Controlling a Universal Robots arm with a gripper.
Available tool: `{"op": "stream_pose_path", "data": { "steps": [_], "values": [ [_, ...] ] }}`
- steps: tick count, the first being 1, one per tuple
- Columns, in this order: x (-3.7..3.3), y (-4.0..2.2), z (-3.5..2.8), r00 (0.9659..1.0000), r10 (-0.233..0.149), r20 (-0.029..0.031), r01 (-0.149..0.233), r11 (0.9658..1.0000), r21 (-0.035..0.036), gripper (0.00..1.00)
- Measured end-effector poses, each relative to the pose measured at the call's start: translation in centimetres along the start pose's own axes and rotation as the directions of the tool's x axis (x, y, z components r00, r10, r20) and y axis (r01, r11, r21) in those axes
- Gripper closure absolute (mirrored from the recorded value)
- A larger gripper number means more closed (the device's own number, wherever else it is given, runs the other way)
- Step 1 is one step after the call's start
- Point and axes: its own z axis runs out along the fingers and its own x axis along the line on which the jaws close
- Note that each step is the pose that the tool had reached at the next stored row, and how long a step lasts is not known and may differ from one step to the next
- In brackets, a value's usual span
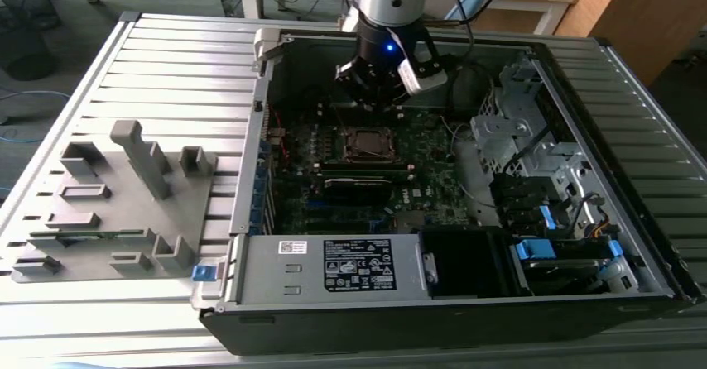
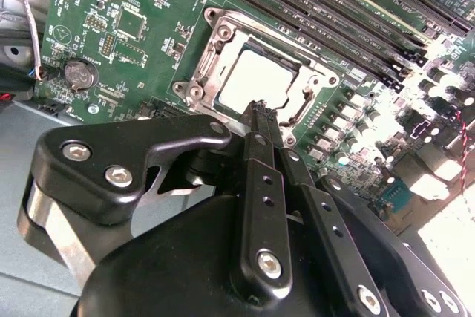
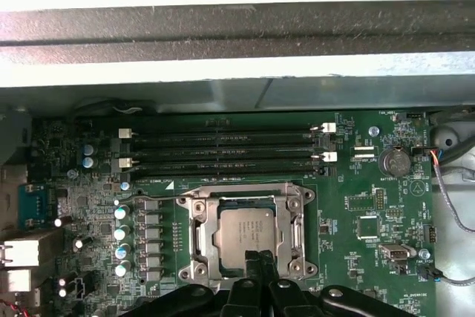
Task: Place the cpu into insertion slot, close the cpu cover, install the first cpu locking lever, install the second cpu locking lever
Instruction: 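Install the first cpu locking lever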
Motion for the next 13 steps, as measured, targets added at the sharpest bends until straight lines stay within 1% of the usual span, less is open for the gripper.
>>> {"op": "stream_pose_path", "data": {
  "steps": [10,13],
  "values": [
    [0.01,0.00,-0.02,1.0000,0.000,-0.0001,0.000,1.0000,0.0002,0.90],
    [0.21,-0.02,-0.03,1.0000,0.000,-0.0001,0.000,1.0000,0.0004,0.90]
  ]
}}
